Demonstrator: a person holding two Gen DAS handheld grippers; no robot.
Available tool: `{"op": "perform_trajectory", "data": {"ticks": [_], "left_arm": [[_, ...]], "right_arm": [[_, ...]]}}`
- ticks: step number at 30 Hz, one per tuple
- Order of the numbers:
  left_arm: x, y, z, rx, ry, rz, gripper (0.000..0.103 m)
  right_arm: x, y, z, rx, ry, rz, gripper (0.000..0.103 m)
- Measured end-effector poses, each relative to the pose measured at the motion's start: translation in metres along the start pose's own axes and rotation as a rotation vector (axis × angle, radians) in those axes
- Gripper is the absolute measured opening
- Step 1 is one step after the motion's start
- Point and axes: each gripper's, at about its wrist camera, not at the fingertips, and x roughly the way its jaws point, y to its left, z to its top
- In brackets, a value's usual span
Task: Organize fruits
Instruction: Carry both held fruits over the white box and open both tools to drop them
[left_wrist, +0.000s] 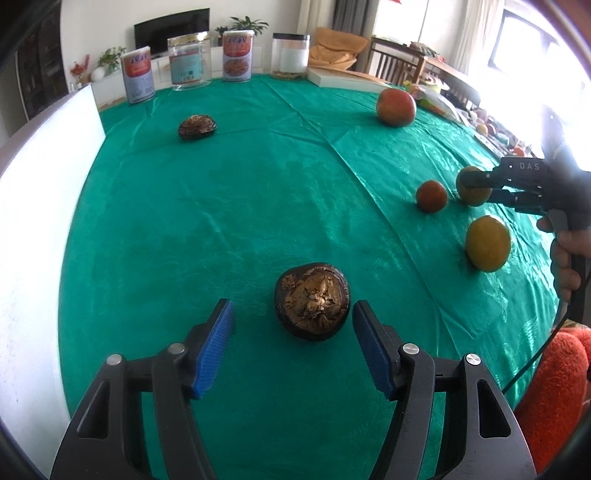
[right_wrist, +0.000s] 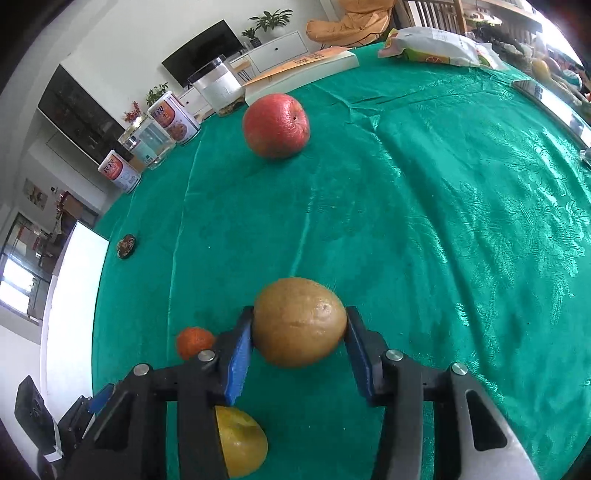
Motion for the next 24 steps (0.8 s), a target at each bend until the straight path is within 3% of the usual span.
{"op": "perform_trajectory", "data": {"ticks": [4, 9, 13, 17, 20, 24], "left_arm": [[0.003, -0.007, 0.002, 0.021, -0.019, 0.003, 0.043], [-0.017, -0.002, 0.002, -0.067, -0.042, -0.05, 0.042], [-0.087, 0.008, -0.003, -0.176, -0.091, -0.177, 0.042], [-0.171, 0.039, -0.016, -0.274, -0.16, -0.226, 0.042], [-0.215, 0.083, -0.026, -0.355, -0.211, -0.14, 0.042], [-0.224, 0.158, -0.045, -0.481, -0.194, 0.087, 0.043]], "right_arm": [[-0.023, -0.006, -0.01, 0.003, -0.043, -0.006, 0.047], [-0.056, 0.003, -0.026, -0.035, -0.061, -0.014, 0.047], [-0.072, 0.06, -0.044, -0.123, -0.022, 0.115, 0.047], [-0.068, 0.161, -0.072, -0.267, 0.073, 0.334, 0.047], [-0.062, 0.248, -0.099, -0.398, 0.138, 0.482, 0.047], [-0.05, 0.354, -0.129, -0.596, 0.187, 0.566, 0.047]]}}
